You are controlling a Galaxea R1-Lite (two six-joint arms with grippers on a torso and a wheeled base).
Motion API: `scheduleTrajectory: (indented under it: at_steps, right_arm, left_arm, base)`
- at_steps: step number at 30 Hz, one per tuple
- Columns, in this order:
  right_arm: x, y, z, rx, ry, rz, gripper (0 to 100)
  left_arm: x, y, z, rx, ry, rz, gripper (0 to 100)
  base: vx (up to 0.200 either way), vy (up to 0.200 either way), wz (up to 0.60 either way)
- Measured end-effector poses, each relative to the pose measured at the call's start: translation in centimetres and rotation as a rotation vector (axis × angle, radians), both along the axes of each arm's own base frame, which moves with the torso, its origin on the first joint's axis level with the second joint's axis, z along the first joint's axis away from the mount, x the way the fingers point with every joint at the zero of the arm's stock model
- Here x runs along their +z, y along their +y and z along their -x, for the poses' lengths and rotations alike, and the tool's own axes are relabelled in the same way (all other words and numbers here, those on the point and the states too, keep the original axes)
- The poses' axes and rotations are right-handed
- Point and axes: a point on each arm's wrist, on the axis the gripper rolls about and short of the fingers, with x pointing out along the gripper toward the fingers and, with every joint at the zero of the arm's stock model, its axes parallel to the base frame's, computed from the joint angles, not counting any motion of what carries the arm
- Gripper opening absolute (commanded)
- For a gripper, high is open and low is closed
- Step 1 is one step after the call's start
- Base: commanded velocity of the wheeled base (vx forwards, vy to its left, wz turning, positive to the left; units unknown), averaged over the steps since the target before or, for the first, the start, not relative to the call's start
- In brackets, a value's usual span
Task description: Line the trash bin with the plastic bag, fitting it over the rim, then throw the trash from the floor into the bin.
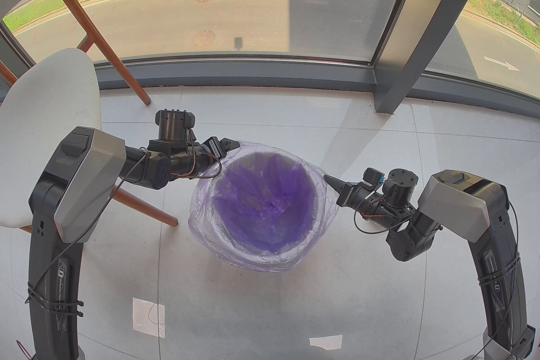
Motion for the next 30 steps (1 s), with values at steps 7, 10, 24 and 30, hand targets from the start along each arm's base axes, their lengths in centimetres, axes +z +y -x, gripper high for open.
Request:
scheduleTrajectory:
  at_steps: [7, 10, 24, 30]
  right_arm:
    - [0.5, 0.0, 0.5, 0.004, -0.001, 0.000, 0]
    - [0.8, 0.1, 0.8, 0.006, 0.001, 0.000, 0]
    - [1.4, 0.7, 2.5, 0.022, 0.000, 0.005, 0]
    - [1.4, 0.5, 3.3, 0.019, 0.003, 0.007, 0]
  left_arm:
    - [3.2, -0.1, 0.6, 0.002, -0.053, 0.023, 100]
    - [4.6, 0.1, 1.3, 0.003, -0.051, 0.022, 100]
    - [5.4, 1.2, 6.4, -0.062, 0.094, -0.003, 100]
    - [5.0, 1.9, 9.3, -0.111, 0.122, -0.080, 100]
  base:
    - [0.000, 0.000, 0.00]
    - [0.000, 0.000, 0.00]
    - [0.000, 0.000, 0.00]
    - [0.000, 0.000, 0.00]
